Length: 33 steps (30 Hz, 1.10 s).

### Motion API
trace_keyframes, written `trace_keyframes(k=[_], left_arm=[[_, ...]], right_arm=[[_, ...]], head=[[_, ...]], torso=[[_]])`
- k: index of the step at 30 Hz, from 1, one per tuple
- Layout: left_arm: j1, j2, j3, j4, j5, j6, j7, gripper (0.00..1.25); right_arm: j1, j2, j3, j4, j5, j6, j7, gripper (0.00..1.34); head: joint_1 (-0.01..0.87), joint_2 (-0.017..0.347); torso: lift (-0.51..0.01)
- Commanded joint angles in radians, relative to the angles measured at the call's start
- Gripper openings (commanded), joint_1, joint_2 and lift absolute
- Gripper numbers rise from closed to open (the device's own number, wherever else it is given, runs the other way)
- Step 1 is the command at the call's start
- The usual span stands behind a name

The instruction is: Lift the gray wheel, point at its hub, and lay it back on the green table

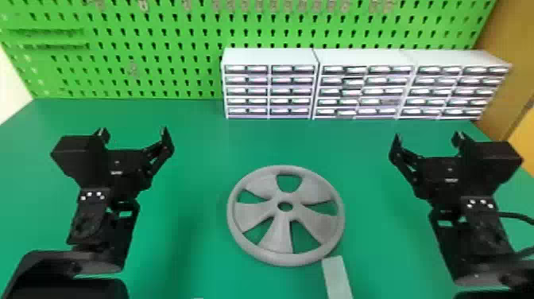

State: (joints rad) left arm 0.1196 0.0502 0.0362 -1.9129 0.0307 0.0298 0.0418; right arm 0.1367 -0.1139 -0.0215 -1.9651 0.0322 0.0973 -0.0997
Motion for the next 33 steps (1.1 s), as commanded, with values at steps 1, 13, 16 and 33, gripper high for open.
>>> trace_keyframes(k=[1, 13, 16, 33], left_arm=[[0.002, -0.003, -0.002, 0.000, -0.003, -0.002, -0.002, 1.15], [-0.008, -0.003, 0.004, 0.002, -0.006, -0.002, -0.016, 1.15], [-0.008, -0.001, 0.004, 0.002, -0.006, -0.002, -0.016, 1.15], [-0.023, -0.001, 0.005, 0.006, -0.006, -0.002, -0.029, 1.15]], right_arm=[[-0.002, 0.000, 0.000, -0.001, 0.002, 0.002, 0.000, 1.12], [-0.012, -0.007, 0.008, -0.001, 0.003, 0.009, 0.000, 1.12], [-0.012, -0.010, 0.011, -0.001, 0.002, 0.009, 0.000, 1.12], [-0.023, -0.001, 0.006, -0.001, -0.001, 0.010, 0.000, 1.12]], head=[[0.692, 0.048], [0.692, 0.048], [0.692, 0.048], [0.692, 0.048]], torso=[[-0.093], [-0.093], [-0.093], [-0.093]])
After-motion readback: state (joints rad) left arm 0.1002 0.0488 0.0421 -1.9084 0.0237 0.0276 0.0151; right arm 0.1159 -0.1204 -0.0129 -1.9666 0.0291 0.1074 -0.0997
